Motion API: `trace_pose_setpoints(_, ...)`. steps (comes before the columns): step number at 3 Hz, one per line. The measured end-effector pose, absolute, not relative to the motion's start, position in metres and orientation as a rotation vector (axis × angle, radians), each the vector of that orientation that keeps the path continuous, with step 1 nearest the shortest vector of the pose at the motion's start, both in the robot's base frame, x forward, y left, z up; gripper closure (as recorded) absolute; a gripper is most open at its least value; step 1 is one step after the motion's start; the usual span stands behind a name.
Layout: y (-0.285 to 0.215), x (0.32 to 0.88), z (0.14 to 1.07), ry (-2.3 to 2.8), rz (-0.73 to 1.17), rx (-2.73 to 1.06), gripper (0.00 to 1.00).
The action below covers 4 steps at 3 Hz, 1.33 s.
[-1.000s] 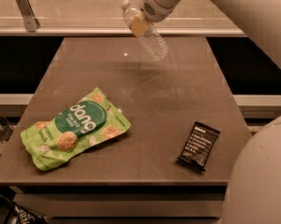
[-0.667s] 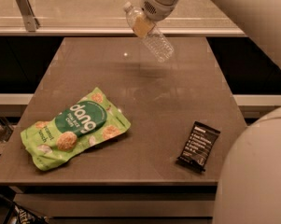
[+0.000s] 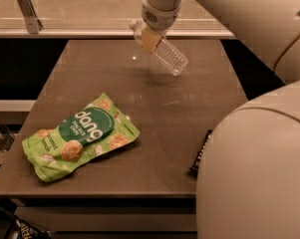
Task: Knock water bottle over
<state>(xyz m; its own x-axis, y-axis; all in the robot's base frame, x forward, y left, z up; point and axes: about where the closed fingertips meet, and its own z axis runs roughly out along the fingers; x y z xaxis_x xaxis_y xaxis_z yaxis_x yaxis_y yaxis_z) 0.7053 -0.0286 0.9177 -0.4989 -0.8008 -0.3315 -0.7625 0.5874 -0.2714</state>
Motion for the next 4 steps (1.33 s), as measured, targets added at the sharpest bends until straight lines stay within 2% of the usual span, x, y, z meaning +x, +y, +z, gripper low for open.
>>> trace_pose_setpoints(4, -0.02, 0.706, 0.868, 2.504, -0.117, -1.371, 1.0)
